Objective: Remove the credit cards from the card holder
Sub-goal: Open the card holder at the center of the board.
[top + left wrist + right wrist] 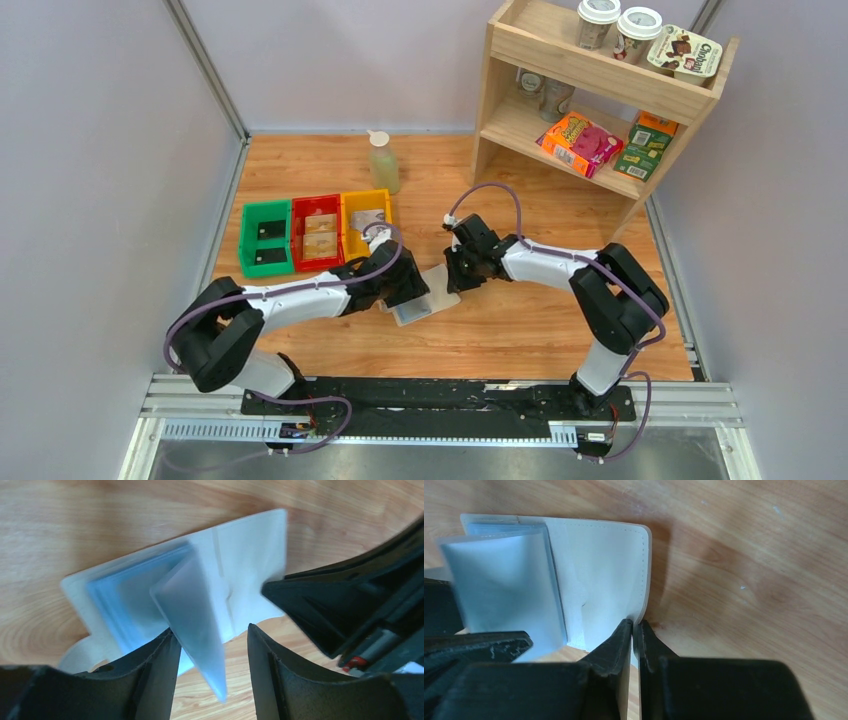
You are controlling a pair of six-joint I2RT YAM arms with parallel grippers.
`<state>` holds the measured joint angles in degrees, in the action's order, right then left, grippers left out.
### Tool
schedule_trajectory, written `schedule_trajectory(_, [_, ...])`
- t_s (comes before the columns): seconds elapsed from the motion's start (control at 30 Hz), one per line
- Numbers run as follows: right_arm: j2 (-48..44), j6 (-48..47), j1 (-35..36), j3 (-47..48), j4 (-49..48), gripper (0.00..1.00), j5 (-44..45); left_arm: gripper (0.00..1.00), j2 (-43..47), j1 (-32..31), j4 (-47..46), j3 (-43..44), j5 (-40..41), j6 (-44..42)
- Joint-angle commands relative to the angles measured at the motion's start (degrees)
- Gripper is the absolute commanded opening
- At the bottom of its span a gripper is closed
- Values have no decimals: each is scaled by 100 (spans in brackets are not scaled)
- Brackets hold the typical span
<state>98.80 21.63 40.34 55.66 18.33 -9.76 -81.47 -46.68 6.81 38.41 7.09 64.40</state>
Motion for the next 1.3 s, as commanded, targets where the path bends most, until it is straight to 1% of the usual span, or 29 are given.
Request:
schedule_trajectory(0.0, [-195,140,27,-178,-162,12,-298,58,-166,-140,-400,543,38,-410])
schedule_trajectory(0.07, [-265,210,27,-231,-250,15,-307,58,-307,-158,-426,728,29,-525])
schedule_trajectory(0.1, [-309,236,27,-266,-277,18,-299,58,-360,-158,-435,772,20,-569])
schedule_trajectory(0.13, [-370,271,27,-301,-338,26,-264,57,-456,-158,-452,860,29,-613])
schedule_trajectory(0.23, [-677,473,9,-511,-505,45,16,57,-633,-158,-566,1001,3,-683])
schedule_trajectory(0.3, [-984,658,-52,-827,-733,52,298,57,-764,-158,-637,1168,-59,-736])
schedule_trajectory(0.37, [-1300,816,-131,-1073,-891,57,553,57,-923,-166,-654,1317,-103,-806])
schedule_trajectory(0.47, [-1749,913,-228,-1364,-1059,58,878,57,-1379,-166,-646,1458,-252,-824])
schedule_trajectory(0.5, [-1890,905,-228,-1443,-1111,58,914,57,-1545,-166,-811,1519,-357,-807])
schedule_trajectory(0.6, [-2137,729,-228,-1566,-1427,57,521,57,-1609,-166,-883,1546,-428,-771])
schedule_trajectory(0.67, [-2216,676,-228,-1637,-1673,55,195,57,-1355,-166,-805,1529,-253,-867])
schedule_trajectory(0.7, [-2234,641,-219,-1672,-1779,53,-6,58,-1119,-166,-708,1529,-35,-937])
schedule_trajectory(0.73, [-2225,624,-219,-1690,-1980,50,-148,58,-960,-166,-481,1529,72,-1051])
schedule_trajectory(0.8, [-2216,606,-184,-1734,-2218,45,-359,59,-485,-140,37,1485,554,-1114])
schedule_trajectory(0.83, [-2173,597,-175,-1743,-2367,43,-525,60,-153,-105,144,1380,652,-1097])
schedule_trajectory(0.87, [-2120,562,-167,-1708,-2421,42,-675,60,7,-105,319,1292,836,-1088])
schedule_trajectory(0.97, [-1892,361,26,-1427,-2334,41,-992,61,788,-61,619,844,1048,-1105])
schedule_trajectory(1.07, [-1681,27,404,-1120,-2159,41,-940,61,1186,-43,1014,406,1005,-1044])
schedule_trajectory(1.2, [-1215,61,659,-689,-1895,42,-765,60,1659,-43,1182,-262,1031,-693])
schedule_trajectory(1.27, [-1005,35,791,-504,-1633,46,-581,60,1853,-43,1287,-509,1127,-552])
